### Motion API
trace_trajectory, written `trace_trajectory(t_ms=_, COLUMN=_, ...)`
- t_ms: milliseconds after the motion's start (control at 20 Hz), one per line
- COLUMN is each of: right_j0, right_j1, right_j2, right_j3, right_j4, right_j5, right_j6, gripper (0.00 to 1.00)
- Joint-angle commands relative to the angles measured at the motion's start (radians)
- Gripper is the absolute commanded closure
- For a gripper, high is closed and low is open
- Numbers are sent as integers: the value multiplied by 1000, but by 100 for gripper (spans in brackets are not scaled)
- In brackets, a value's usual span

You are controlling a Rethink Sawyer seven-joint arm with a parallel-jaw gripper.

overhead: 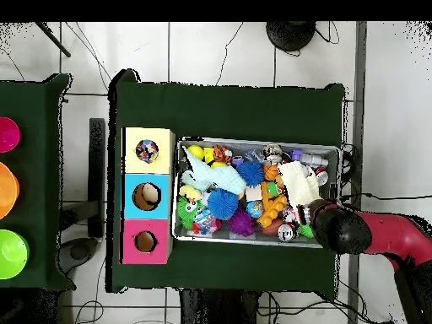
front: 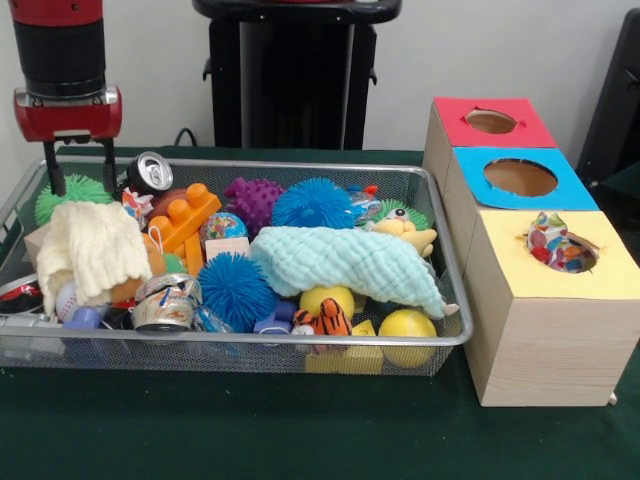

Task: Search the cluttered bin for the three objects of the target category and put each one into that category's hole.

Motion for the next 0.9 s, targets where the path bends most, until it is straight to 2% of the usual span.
trace_trajectory(t_ms=50, right_j0=18, right_j1=0, right_j2=41, right_j3=2, right_j4=3, right_j5=53, right_j6=-126, gripper=0)
trace_trajectory(t_ms=350, right_j0=14, right_j1=-28, right_j2=27, right_j3=77, right_j4=0, right_j5=19, right_j6=-85, gripper=0)
trace_trajectory(t_ms=900, right_j0=25, right_j1=-13, right_j2=6, right_j3=111, right_j4=-19, right_j5=-20, right_j6=-35, gripper=0)
